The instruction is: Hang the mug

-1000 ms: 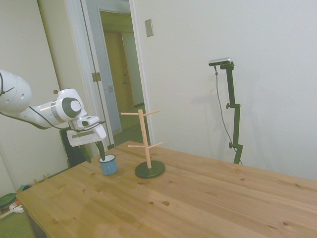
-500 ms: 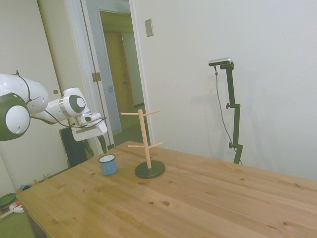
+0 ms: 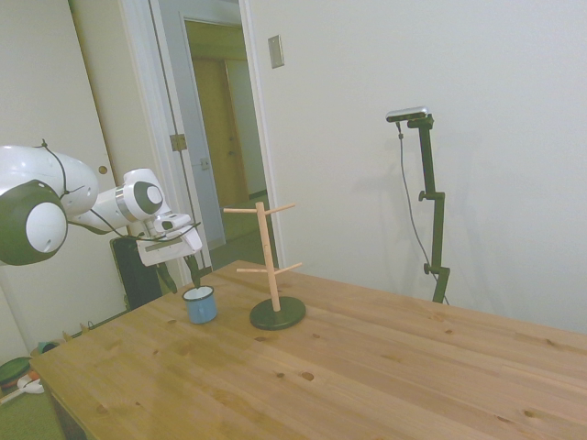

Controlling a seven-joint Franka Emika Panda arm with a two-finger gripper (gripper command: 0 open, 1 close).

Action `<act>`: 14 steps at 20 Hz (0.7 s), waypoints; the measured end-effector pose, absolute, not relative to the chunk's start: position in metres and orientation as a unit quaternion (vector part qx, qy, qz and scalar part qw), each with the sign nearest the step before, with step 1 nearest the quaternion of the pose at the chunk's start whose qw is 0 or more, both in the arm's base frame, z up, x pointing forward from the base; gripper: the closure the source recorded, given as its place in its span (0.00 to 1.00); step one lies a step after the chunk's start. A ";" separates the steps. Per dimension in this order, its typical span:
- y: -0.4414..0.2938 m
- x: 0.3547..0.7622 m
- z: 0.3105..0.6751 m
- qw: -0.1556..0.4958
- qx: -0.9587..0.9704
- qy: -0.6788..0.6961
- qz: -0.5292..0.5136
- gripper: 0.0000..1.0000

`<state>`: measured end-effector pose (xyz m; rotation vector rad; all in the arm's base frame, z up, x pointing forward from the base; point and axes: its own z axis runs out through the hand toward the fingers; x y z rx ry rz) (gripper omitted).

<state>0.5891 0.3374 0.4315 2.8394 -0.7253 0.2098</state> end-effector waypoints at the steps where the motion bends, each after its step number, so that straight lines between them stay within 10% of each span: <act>1: 0.339 0.589 0.429 0.102 0.962 -0.244 0.070 0.00; 14: 0.363 0.587 0.401 0.110 0.968 -0.218 0.059 0.00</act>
